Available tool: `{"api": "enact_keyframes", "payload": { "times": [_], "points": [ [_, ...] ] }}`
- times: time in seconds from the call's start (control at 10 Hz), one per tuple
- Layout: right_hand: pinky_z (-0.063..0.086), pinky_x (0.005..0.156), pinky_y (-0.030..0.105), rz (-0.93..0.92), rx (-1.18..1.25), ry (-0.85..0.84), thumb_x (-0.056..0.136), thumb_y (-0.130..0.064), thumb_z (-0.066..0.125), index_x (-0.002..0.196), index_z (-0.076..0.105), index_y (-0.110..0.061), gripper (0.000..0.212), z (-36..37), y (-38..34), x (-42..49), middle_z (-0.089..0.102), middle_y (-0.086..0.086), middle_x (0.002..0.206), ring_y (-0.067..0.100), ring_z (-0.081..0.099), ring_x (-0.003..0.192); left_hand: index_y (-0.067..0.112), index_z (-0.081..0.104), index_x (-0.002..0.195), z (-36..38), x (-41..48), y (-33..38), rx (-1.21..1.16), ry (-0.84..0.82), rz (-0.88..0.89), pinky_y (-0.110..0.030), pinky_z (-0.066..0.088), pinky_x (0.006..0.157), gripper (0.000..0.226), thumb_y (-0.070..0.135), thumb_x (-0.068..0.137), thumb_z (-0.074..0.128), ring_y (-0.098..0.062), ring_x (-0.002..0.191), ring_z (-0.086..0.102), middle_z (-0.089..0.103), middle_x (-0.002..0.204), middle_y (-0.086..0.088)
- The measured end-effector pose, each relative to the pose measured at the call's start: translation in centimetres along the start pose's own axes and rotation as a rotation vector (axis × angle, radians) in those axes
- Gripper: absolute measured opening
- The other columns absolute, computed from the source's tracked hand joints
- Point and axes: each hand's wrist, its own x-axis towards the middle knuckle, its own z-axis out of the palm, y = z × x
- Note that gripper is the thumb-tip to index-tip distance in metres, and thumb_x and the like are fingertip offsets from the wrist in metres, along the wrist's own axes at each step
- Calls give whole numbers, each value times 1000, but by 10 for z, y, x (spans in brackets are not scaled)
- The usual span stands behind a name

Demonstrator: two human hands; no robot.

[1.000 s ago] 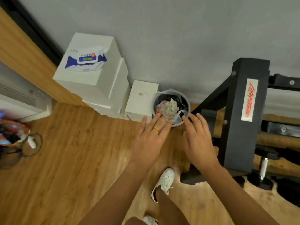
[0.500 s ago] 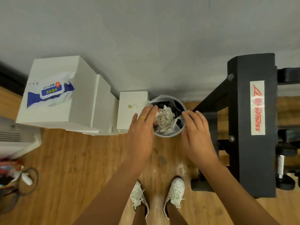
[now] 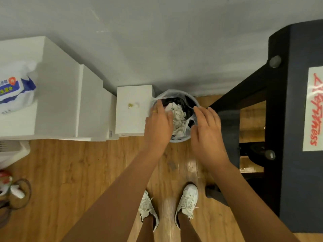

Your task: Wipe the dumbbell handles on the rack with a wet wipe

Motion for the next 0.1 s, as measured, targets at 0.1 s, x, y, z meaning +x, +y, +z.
{"api": "enact_keyframes", "payload": {
  "times": [0.1],
  "points": [
    [21,123,39,69,27,-45,102,-10,43,154,31,-12,54,8,8,7,33,7,157,21,13,150,12,27,160,16,3,-21,51,-75,-53,-54,50,105,63,45,108,40,-32,132,54,53,148,-14]
  ]
}}
